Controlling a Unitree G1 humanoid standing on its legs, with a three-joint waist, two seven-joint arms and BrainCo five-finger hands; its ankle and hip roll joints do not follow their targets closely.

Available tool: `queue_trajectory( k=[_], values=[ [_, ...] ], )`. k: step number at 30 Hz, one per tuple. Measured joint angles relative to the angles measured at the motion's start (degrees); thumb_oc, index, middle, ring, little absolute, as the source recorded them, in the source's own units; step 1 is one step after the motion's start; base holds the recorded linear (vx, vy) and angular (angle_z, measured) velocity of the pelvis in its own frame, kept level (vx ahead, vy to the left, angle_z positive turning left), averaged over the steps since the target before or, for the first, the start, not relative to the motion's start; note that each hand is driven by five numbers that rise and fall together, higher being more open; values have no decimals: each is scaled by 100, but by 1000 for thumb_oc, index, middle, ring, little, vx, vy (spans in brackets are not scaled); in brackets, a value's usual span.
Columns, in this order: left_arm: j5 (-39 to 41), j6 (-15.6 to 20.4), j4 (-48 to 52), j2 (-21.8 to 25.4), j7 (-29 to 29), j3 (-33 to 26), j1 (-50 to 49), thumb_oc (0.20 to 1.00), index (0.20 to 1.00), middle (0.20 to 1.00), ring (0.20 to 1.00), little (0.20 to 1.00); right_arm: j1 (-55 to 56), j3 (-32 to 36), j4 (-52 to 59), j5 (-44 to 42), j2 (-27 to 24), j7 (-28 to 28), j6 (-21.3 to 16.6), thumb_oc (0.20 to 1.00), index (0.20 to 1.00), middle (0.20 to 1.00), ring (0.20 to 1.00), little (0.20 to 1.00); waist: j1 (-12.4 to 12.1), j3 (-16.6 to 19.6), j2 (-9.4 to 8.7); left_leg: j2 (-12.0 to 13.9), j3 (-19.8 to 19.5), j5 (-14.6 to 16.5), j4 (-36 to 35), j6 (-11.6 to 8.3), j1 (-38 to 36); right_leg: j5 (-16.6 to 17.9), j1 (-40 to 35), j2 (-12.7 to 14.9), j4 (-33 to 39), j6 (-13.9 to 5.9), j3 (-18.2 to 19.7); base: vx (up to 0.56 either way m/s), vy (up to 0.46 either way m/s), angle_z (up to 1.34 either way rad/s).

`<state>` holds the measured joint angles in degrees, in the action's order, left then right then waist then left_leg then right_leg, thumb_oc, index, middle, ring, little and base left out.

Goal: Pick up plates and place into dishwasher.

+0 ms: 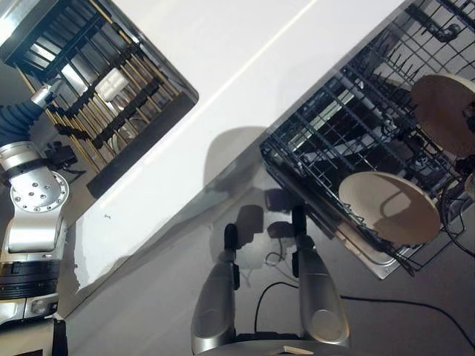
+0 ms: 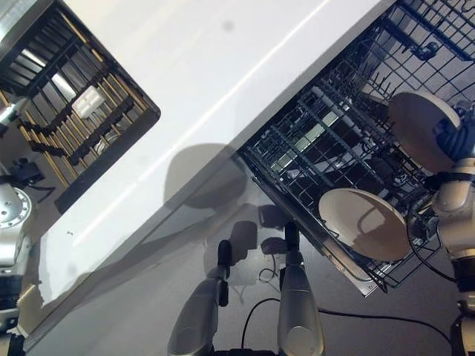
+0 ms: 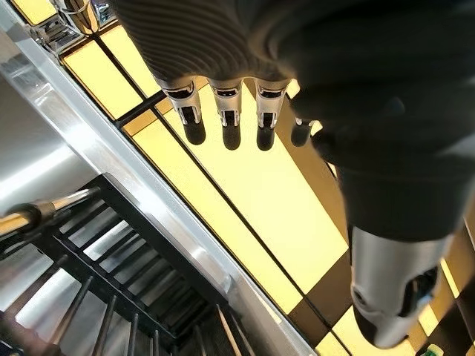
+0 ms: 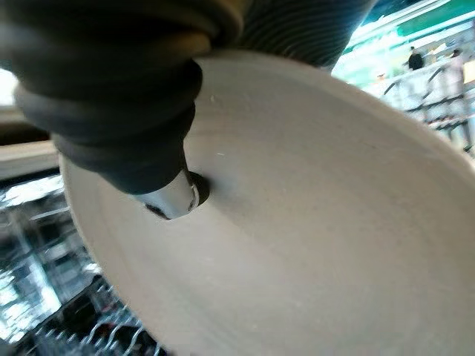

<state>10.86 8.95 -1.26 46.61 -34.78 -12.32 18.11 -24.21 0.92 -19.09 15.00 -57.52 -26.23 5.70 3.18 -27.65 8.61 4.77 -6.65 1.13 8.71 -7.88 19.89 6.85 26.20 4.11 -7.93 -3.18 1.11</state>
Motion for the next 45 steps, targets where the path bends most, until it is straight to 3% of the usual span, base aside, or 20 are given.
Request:
queue_trajectory(
  k=[10,17,35,36,37,38,45],
  values=[
    [-17,-87,-184,427,-26,364,403,1000,1000,1000,1000,1000,-1171,-766,-450,30,-397,254,-73,200,200,200,200,200,-104,-78,51,-31,-6,-79,72,-22,334,-27,412,22,-219,3,15,-38,-55,0],
    [-166,-144,-108,751,-134,430,431,1000,1000,1000,1000,1000,-1728,-871,-558,75,-401,372,-92,200,200,200,200,200,-127,-88,86,-57,27,-127,75,-35,609,-42,814,27,-415,20,79,9,-10,-2],
    [-275,-305,-108,723,-148,675,801,1000,1000,1000,1000,1000,-2067,-1094,-750,134,-381,413,-142,200,200,200,200,200,-255,-86,132,-118,7,-142,227,-38,716,-113,978,86,-737,56,56,3,-11,1],
    [-274,-312,-109,704,-143,689,800,1000,1000,1000,1000,1000,-2054,-1094,-750,134,-366,413,-134,322,322,322,322,322,-254,-87,132,-117,4,-141,246,-38,715,-112,968,87,-744,57,50,4,-15,4],
    [-273,-314,-109,695,-142,689,800,1000,1000,1000,1000,1000,-2046,-1100,-756,134,-352,413,-117,827,827,827,827,827,-255,-87,132,-114,-1,-140,259,-38,711,-113,951,86,-745,58,38,9,-11,5],
    [-274,-314,-109,674,-142,689,802,1000,1000,1000,1000,1000,-2031,-1113,-775,133,-336,426,-86,1000,1000,1000,1000,1000,-250,-86,132,-110,-18,-138,273,-39,697,-114,921,84,-745,59,21,13,-3,6],
    [-273,-313,-103,601,-100,683,797,1000,1000,1000,1000,1000,-1331,-1286,-877,131,-13,621,-11,1000,1000,1000,1000,1000,-241,-90,122,-96,-75,-98,380,-40,669,-146,802,70,-735,38,-30,5,-1,2]
  ],
)
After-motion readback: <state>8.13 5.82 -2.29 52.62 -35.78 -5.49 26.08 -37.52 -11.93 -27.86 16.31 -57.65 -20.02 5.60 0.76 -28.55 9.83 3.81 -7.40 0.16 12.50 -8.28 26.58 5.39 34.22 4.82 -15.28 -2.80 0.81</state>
